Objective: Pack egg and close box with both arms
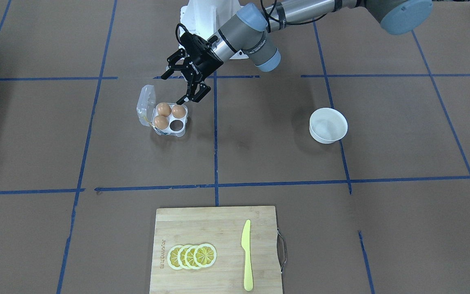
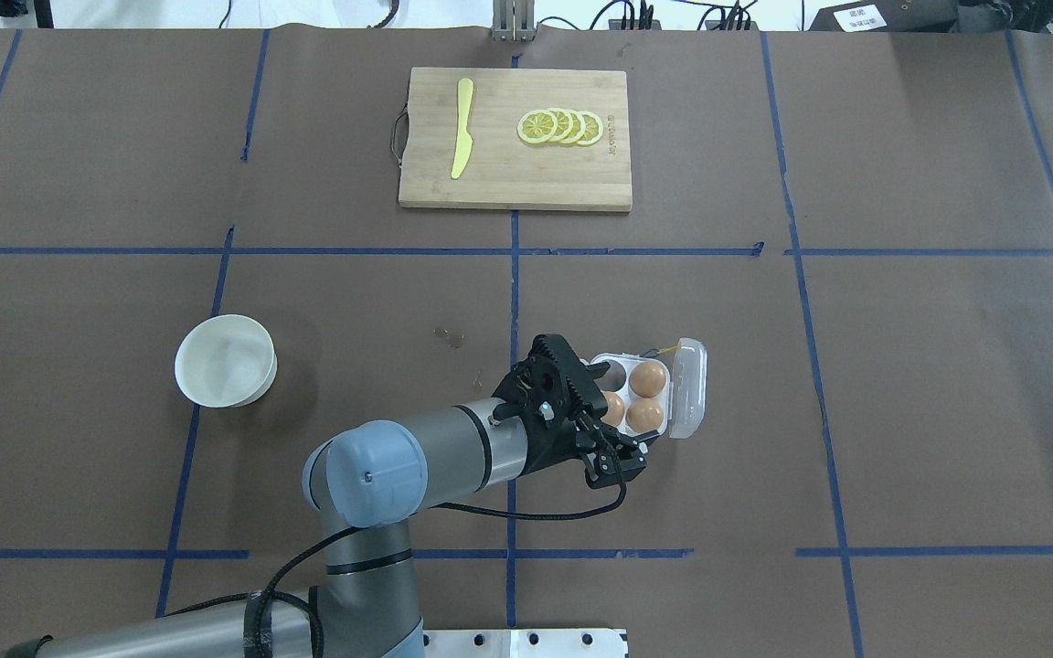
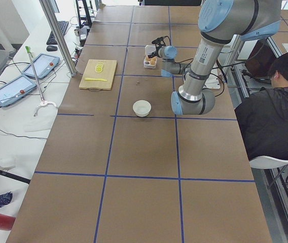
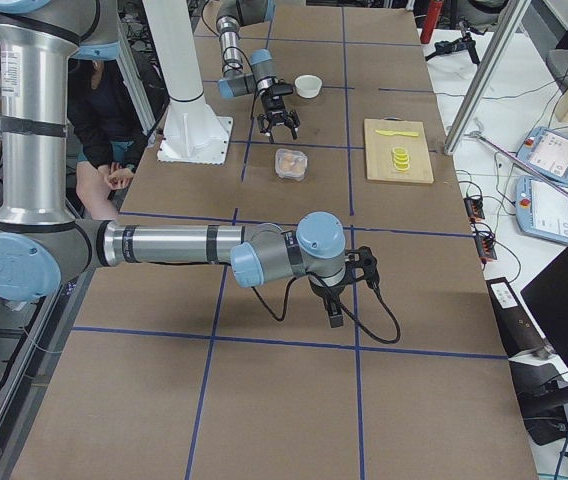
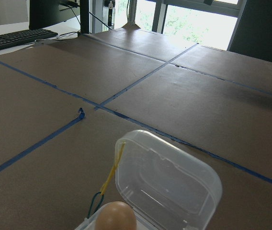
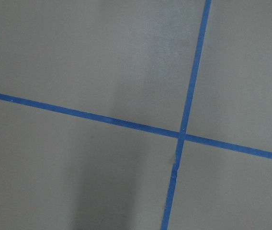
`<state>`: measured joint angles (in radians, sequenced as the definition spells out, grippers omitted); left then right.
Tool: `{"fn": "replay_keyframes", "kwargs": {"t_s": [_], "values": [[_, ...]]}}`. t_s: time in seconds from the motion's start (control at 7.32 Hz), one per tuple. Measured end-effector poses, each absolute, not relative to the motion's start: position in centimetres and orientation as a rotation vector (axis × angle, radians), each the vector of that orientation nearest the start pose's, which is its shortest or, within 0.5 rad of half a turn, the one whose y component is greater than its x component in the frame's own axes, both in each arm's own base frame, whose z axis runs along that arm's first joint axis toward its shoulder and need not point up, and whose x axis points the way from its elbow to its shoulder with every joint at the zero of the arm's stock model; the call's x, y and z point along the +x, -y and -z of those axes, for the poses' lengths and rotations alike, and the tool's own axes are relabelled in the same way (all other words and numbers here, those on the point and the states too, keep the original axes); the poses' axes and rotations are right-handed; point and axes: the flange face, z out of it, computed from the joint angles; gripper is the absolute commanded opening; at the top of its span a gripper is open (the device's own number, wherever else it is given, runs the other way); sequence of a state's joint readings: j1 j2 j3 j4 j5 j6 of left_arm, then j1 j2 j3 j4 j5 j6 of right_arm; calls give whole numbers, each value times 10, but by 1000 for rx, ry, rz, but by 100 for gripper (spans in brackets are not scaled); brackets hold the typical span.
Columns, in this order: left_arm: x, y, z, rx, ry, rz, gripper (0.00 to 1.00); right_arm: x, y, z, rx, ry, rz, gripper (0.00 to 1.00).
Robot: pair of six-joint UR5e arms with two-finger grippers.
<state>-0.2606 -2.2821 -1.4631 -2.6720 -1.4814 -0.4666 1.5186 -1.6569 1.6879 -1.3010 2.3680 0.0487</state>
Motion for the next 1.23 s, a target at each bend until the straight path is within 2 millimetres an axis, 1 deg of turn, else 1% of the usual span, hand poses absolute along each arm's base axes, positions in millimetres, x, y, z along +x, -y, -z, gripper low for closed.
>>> {"fn": "replay_keyframes", "kwargs": {"t_s": [0.14,0.27,0.41,0.55,0.68,0.96,1.09,1.23], "values": [[607,318,-146,1088,-1249,-562,99,37,473,-612,243,805,124,100],[585,327,-147,1014,-1185,-565,98,38,471,-612,244,804,124,100],[564,343,-155,933,-1113,-559,98,39,470,-613,245,804,126,100],[537,369,-166,853,-1031,-548,98,41,468,-615,245,802,124,100],[502,401,-175,771,-952,-528,99,48,463,-619,246,801,115,100],[400,477,-186,650,-823,-411,100,63,453,-629,237,797,86,100],[354,503,-202,603,-791,-351,100,66,449,-633,229,796,77,100],[324,517,-236,537,-763,-309,100,67,446,-636,223,794,72,100]]}}
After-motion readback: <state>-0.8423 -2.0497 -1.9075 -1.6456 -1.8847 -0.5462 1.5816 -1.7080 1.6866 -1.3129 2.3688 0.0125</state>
